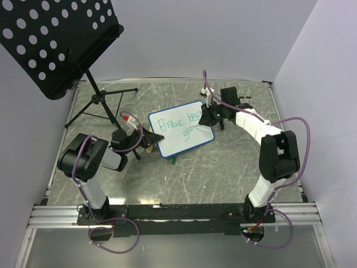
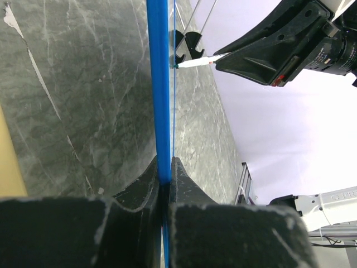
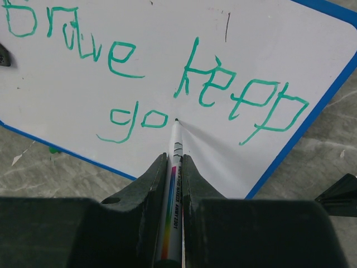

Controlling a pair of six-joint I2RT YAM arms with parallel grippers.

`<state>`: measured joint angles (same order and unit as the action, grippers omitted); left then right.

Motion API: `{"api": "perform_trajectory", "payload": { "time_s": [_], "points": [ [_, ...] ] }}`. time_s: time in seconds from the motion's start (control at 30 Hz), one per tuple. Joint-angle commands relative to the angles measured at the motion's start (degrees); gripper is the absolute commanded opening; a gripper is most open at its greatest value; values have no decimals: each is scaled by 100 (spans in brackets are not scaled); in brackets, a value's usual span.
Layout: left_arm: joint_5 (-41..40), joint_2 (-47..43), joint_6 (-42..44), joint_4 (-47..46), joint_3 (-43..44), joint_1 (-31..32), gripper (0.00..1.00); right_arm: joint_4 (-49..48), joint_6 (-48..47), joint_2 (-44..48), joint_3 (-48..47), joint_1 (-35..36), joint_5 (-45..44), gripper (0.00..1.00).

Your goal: Write a sentence on the whiteboard

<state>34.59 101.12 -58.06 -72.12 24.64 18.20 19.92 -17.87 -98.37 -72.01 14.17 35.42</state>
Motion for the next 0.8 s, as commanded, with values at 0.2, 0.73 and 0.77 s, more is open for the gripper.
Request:
{"api": "perform_trajectory", "payload": {
  "time_s": [0.2,0.73,0.77],
  "points": [
    [189,-40,129,-1946,41,35,1,-68,38,608,134,-55,220,0],
    [189,-40,137,-1929,32,35,1,12,-32,72,47,24,150,0],
    [189,-40,137,-1938,40,35,1,20,-33,55,20,33,141,0]
  ]
}}
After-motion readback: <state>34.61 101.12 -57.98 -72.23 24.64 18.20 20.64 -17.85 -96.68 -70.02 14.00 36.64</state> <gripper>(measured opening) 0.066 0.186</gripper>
